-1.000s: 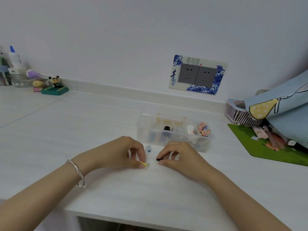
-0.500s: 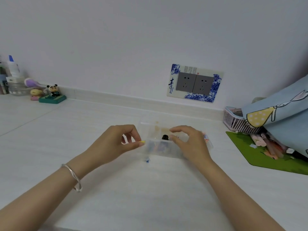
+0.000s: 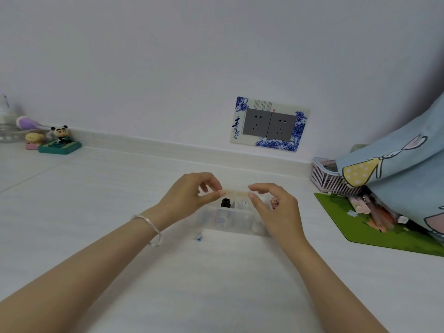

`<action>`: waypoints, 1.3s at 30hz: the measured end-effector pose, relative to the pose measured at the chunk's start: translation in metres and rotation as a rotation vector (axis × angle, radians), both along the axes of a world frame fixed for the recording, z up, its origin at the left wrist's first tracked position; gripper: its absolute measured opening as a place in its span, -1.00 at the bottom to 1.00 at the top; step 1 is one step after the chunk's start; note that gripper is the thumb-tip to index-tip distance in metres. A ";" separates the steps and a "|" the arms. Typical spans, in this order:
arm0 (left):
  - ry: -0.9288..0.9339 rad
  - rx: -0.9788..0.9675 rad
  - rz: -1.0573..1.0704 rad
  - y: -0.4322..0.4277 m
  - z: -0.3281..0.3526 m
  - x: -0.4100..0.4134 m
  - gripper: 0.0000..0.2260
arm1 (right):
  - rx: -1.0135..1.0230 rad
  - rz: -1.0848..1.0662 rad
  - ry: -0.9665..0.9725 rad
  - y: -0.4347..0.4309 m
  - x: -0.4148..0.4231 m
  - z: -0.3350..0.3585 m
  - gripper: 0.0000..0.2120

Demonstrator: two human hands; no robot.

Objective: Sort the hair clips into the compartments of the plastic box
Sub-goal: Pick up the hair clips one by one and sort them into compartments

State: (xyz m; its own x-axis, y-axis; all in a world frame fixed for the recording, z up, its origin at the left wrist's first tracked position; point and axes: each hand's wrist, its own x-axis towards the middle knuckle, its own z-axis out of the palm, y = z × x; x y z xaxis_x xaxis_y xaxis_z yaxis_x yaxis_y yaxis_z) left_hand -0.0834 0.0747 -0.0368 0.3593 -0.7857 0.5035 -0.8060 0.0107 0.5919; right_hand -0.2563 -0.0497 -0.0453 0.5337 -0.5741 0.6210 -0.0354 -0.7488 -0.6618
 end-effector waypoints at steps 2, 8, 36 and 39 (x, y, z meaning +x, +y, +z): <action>-0.029 -0.006 -0.002 0.016 -0.004 0.001 -0.90 | 0.002 0.009 0.007 -0.001 0.001 -0.001 -0.88; -0.402 -0.033 0.058 0.057 -0.018 -0.001 -0.85 | -0.017 0.082 0.228 -0.003 0.007 -0.015 -0.90; -0.087 0.037 0.100 -0.012 -0.004 -0.002 -0.69 | 0.040 -0.137 -0.060 -0.031 -0.010 0.004 -0.79; 0.217 -0.055 0.227 -0.011 -0.005 0.014 -0.50 | 0.163 -0.195 -0.080 -0.051 -0.014 0.007 -0.70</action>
State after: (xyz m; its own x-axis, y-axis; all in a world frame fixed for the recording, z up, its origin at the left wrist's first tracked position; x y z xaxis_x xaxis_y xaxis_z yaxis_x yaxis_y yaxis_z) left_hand -0.0699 0.0641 -0.0423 0.6262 -0.6467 0.4356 -0.6464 -0.1182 0.7538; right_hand -0.2707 -0.1012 -0.0384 0.3557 -0.7572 0.5479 -0.1112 -0.6164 -0.7796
